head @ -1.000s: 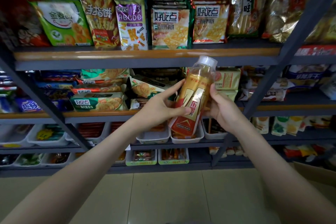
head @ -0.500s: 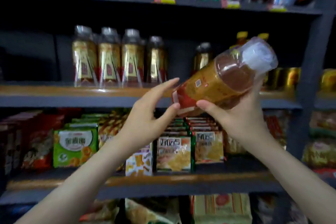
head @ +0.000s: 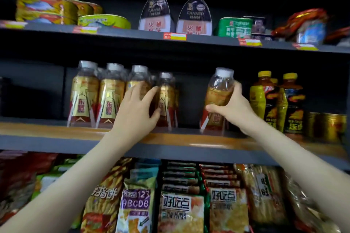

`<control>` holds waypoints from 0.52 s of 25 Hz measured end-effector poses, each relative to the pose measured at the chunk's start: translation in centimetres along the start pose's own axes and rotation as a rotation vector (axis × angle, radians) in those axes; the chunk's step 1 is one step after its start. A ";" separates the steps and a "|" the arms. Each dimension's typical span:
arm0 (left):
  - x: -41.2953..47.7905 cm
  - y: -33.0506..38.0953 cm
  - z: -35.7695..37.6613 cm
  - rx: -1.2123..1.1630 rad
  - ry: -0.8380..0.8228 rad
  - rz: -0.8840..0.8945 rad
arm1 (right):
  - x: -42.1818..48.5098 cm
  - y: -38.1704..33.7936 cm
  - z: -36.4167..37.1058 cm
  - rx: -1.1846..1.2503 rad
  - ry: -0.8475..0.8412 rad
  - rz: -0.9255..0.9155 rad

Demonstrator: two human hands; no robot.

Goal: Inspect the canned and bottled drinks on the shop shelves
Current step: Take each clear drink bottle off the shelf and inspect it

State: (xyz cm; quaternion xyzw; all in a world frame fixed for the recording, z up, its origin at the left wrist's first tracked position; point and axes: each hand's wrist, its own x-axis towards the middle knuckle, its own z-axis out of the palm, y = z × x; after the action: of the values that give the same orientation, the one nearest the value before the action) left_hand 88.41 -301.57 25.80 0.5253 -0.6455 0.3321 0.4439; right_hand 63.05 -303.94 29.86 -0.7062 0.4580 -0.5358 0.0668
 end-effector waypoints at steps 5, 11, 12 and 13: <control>0.0 -1.4 1.9 -0.014 0.107 0.065 | 3.7 1.6 0.7 -0.085 -0.043 0.176; -0.9 -2.0 3.0 -0.004 0.153 -0.003 | 3.7 1.6 1.8 -0.514 -0.112 0.021; -0.8 -2.0 3.1 -0.006 0.163 0.000 | 3.6 1.6 2.0 -0.537 -0.159 0.063; -0.8 -2.0 3.2 -0.005 0.174 0.004 | 3.5 1.7 2.2 -0.543 -0.188 0.096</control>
State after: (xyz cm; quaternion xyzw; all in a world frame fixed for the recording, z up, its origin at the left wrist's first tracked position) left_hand 89.67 -304.59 23.80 0.4921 -0.6062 0.3759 0.4991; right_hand 63.91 -308.31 30.39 -0.7221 0.6096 -0.3220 -0.0574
